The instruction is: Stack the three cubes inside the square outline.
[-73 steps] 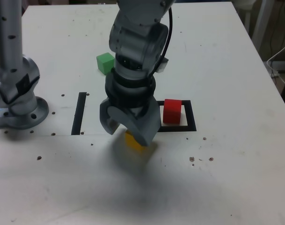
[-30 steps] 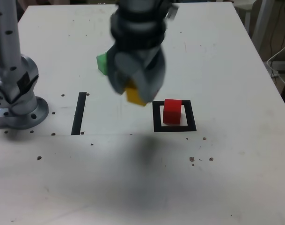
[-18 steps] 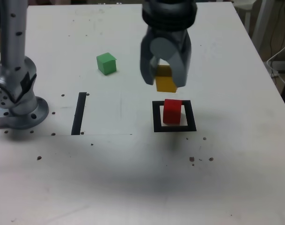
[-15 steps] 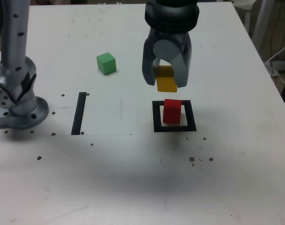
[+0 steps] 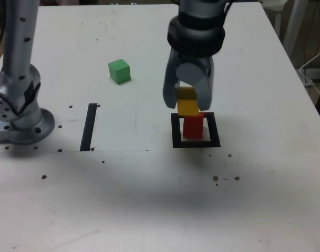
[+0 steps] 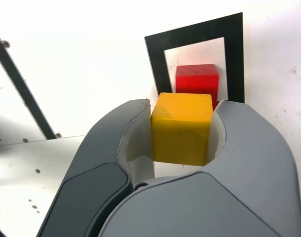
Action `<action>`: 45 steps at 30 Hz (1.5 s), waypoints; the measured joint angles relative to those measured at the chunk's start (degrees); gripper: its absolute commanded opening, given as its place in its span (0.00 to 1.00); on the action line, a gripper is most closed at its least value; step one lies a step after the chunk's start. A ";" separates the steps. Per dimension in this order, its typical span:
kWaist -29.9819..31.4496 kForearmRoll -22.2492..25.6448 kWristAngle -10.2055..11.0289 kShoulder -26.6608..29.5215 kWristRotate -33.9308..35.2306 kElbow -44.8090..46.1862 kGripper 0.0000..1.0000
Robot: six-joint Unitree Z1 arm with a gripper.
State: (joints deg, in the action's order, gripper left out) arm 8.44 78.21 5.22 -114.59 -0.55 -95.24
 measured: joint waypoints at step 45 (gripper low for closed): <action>-0.87 -2.83 -1.76 -2.67 -1.22 2.16 0.94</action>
State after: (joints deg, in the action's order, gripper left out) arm 7.57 75.37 3.46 -117.26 -1.77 -93.08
